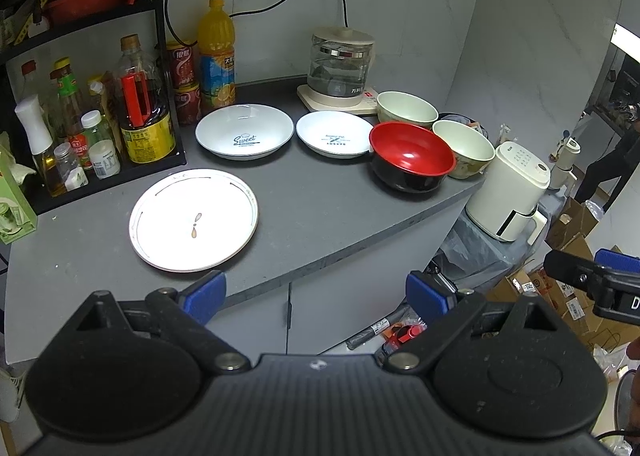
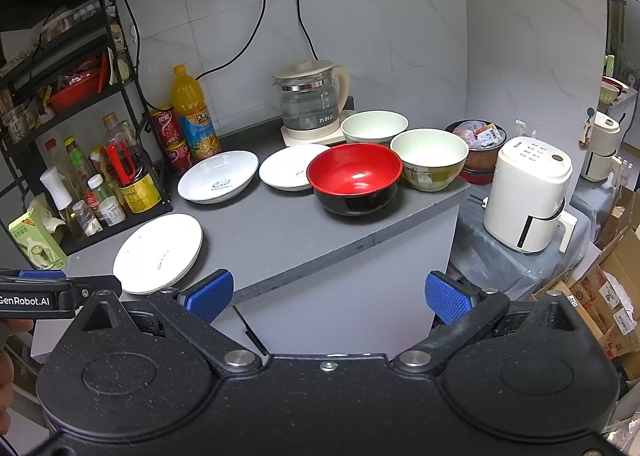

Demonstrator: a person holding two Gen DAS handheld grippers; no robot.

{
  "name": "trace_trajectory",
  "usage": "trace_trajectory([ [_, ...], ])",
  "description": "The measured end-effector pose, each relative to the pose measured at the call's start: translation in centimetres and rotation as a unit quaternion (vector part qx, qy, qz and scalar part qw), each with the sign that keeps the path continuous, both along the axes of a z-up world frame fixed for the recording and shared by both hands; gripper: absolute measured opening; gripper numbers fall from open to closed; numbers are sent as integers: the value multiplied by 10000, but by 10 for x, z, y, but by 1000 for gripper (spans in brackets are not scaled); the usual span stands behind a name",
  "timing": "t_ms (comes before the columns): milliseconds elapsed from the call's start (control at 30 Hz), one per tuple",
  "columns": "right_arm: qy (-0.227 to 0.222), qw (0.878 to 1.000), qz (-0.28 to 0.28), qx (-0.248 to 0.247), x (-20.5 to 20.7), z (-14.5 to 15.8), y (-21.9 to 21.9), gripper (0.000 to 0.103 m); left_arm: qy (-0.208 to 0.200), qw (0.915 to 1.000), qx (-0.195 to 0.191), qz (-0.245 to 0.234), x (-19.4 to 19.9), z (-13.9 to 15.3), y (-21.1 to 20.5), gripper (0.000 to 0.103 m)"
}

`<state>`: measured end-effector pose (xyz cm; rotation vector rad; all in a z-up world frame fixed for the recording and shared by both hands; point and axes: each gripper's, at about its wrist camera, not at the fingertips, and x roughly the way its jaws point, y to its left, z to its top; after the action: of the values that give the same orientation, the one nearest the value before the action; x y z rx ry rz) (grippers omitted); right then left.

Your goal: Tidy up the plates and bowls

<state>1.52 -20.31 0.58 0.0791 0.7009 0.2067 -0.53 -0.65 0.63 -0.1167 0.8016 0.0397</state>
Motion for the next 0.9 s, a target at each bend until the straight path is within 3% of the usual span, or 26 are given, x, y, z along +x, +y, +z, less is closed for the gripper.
trace_trajectory([
  [633, 87, 9999, -65, 83, 14, -3, -2, 103, 60, 10000, -1, -17, 12, 1, 0, 95],
  [900, 82, 9998, -199, -22, 36, -5, 1, 103, 108, 9999, 10, -117, 40, -3, 2, 95],
])
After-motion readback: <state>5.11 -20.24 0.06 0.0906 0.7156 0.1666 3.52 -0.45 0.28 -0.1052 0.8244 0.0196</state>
